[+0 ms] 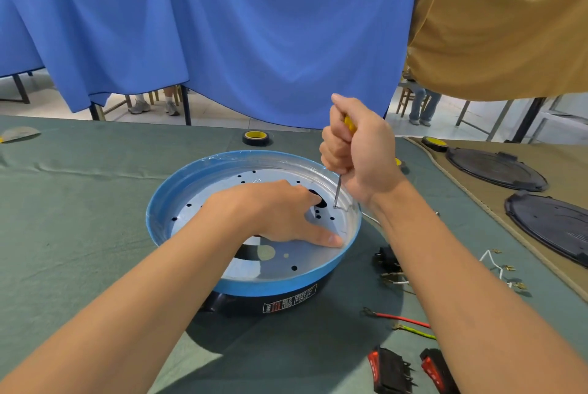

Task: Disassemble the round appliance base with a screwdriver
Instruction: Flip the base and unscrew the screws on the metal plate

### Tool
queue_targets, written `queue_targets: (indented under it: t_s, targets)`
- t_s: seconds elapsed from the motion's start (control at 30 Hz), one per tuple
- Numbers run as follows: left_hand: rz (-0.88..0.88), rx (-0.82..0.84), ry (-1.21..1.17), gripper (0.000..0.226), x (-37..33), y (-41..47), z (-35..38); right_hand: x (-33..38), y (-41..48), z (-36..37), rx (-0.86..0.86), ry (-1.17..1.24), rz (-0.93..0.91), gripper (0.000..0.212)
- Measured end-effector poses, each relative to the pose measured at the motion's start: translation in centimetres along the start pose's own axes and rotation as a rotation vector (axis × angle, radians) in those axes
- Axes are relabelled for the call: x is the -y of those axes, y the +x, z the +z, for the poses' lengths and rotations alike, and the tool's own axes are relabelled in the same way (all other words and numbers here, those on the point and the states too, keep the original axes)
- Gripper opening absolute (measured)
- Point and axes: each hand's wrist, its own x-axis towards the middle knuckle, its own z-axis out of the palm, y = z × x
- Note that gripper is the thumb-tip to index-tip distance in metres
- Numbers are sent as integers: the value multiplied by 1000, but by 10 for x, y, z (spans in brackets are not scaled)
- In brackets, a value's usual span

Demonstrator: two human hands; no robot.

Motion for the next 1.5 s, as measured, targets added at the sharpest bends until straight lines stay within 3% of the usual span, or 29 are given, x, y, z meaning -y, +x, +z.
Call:
queue_targets:
  t_s: [0.07, 0.13, 0.27, 0.43, 0.5, 0.77, 0.97, 1.17, 1.33, 1.5]
  targets:
    - [-3, 5, -9, 88, 0, -1, 0, 6, 1, -9, 196, 14, 87, 50]
    - [-3, 7, -15, 88, 0, -2, 0, 8, 1, -11, 250, -9, 107, 53]
    - [-7, 8, -17, 90, 0, -1, -1, 12, 1, -2, -23, -201, 69, 61]
    - [8, 0, -22, 85, -1, -2, -2, 27, 4, -4, -264, -1214, 25, 44]
    - [22, 2, -29, 82, -1, -2, -2, 31, 4, -10, -279, -1376, 11, 40]
    - [18, 11, -21, 80, 0, -1, -1, 33, 4, -16, -119, -1416, -98, 19]
    - [10, 16, -13, 81, 1, -1, -1, 31, 2, -18, -133, -1502, -105, 45]
    - [5, 27, -15, 81, -2, -2, -2, 28, 6, -22, -106, -1386, -93, 16]
    - [-17, 38, -24, 83, -1, -3, -3, 25, 7, -21, -191, -1419, -111, 38]
    - [-21, 47, 31, 81, -5, 1, -7, 28, 6, -24, -162, -1382, -54, 13]
